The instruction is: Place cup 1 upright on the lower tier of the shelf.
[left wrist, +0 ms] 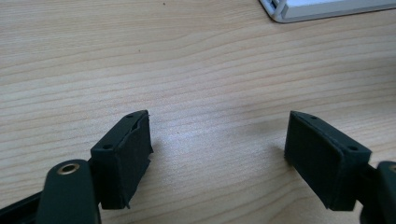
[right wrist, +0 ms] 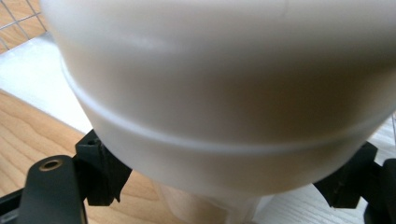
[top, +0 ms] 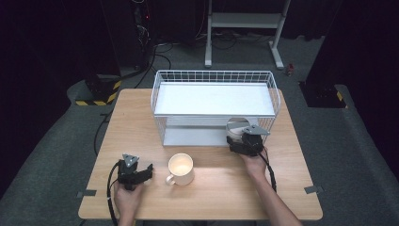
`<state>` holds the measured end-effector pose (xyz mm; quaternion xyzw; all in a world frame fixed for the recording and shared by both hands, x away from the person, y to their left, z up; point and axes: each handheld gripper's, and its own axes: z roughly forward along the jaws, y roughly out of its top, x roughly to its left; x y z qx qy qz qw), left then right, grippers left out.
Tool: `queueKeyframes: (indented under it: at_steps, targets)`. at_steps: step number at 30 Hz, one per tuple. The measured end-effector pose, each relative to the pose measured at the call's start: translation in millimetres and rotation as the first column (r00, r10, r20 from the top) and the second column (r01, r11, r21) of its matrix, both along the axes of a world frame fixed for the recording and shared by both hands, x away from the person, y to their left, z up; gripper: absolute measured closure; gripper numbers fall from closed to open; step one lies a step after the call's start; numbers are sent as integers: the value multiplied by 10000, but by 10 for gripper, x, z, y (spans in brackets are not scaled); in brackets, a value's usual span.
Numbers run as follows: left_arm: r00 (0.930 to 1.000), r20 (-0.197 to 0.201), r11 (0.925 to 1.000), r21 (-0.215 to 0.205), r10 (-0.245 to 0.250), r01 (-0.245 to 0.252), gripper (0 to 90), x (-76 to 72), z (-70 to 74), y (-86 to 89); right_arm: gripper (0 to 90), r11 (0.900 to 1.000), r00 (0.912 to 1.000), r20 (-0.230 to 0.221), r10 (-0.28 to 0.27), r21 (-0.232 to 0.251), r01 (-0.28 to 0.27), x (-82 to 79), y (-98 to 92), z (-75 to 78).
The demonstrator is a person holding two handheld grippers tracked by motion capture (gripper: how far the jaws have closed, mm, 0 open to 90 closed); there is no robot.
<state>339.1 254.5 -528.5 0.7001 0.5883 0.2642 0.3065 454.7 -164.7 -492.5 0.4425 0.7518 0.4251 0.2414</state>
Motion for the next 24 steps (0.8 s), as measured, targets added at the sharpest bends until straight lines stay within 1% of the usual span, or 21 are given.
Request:
queueKeyframes:
  at_steps: [2, 3, 4, 5, 6, 8, 10, 12, 13, 15, 21, 24]
  targets:
    - [10000, -13, 10000, -3, -9, 9, 230, 0, 1, 0, 185, 10000, 9999, -138, -74, 33, 75, 8, 7, 8]
    - [10000, -8, 10000, 0, -2, 2, 230, 0, 0, 0, 185, 10000, 9999, -118, -37, -56, 36, 32, 4, 15]
    - [10000, -13, 10000, -4, -9, 9, 230, 0, 1, 1, 185, 9999, 9997, -217, -120, -6, 120, 38, 10, 18]
    - [10000, -4, 10000, 0, -6, 6, 230, 1, 0, 1, 184, 9999, 9999, -141, -73, -100, 71, 65, 4, 20]
    - [10000, -6, 10000, 1, -9, 9, 231, 1, 0, 1, 184, 9998, 9996, -237, -174, -44, 173, 70, 10, 22]
    - [10000, -7, 10000, 4, -16, 16, 231, 3, 0, 1, 183, 9998, 9997, -206, -151, -155, 148, 97, 11, 29]
    - [10000, -8, 10000, 5, -15, 15, 231, 3, 1, 1, 183, 9997, 9995, -253, -192, -127, 189, 96, 14, 30]
    - [10000, -8, 10000, 4, -17, 17, 231, 3, 1, 1, 180, 9999, 9996, -278, -85, -98, 82, 98, 0, 30]
    - [10000, -8, 10000, 6, -17, 17, 231, 2, 1, 1, 173, 10000, 9995, -316, 30, 20, -29, 104, -16, 31]
    - [10000, 24, 10000, -45, -12, 12, 237, 1, 0, -5, 157, 10000, 9995, -300, 27, 51, -25, 104, -24, 31]
    - [10000, 52, 10000, -67, -51, 51, 249, -1, -2, -8, 145, 10000, 9990, -441, -53, -15, 53, 72, -4, 47]
    - [10000, 54, 10000, -68, -51, 51, 249, -1, -2, -9, 144, 10000, 9993, -372, -37, -39, 36, 75, -15, 50]
